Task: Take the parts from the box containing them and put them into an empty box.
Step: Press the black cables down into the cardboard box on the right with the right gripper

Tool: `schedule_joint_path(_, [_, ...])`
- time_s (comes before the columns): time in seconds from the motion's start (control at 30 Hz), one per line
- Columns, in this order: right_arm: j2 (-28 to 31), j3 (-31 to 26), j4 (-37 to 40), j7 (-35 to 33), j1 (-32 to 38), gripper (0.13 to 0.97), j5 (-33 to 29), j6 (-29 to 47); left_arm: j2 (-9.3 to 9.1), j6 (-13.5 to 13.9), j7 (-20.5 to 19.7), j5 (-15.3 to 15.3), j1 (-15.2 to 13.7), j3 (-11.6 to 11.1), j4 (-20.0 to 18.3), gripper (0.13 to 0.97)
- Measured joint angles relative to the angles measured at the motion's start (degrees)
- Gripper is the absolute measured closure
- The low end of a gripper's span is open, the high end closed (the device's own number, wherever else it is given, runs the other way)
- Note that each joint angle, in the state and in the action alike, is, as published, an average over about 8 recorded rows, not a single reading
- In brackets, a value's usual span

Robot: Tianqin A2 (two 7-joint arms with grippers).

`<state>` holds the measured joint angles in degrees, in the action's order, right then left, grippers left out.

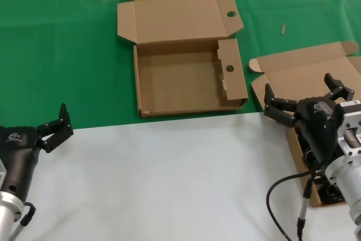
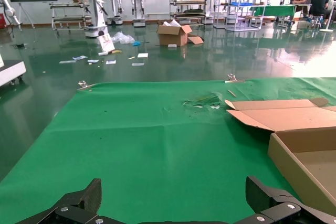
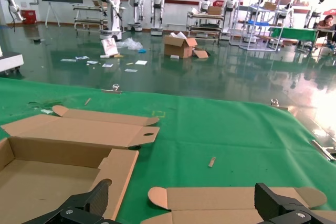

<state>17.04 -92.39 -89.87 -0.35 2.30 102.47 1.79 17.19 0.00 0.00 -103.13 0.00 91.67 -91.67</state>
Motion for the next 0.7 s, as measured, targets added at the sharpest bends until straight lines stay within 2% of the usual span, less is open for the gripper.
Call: schedule_joint_path(0.7, [0.0, 0.0, 0.0, 0.0, 0.0, 0.129, 0.0, 0.0, 0.0, 0.0, 0.0, 0.0, 0.0, 0.0, 0.0, 0.132])
